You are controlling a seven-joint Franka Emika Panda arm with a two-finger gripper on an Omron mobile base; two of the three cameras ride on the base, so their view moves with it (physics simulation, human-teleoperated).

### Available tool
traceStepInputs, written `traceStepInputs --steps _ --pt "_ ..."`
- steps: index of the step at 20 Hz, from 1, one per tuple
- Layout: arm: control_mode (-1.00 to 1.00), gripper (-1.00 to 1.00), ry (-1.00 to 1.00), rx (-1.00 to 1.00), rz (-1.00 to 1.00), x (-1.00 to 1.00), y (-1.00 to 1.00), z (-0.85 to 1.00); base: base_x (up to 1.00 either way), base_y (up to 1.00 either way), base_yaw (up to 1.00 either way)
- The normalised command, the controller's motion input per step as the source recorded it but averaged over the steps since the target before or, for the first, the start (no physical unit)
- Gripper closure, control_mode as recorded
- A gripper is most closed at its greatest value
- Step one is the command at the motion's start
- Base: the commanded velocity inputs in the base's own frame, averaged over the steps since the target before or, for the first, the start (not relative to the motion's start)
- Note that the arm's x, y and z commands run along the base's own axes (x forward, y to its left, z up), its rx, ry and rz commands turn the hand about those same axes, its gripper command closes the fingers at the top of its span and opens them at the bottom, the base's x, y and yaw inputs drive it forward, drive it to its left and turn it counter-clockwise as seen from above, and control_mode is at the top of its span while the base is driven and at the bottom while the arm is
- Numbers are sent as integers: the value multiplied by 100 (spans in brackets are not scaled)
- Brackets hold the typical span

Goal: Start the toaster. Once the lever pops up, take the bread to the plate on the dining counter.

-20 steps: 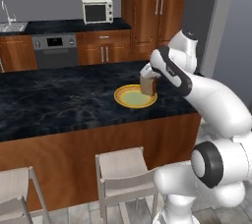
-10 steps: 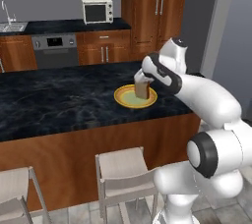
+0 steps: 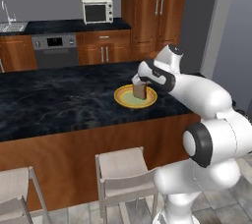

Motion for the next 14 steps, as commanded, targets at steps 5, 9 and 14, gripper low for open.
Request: traceStepInputs --steps 5,9,14 --pt "-100 100 -5 0 0 25 0 -16 0 0 0" --pt "-100 100 -1 0 0 14 0 -7 0 0 0" --pt "-100 100 0 0 0 1 0 0 0 0 0"
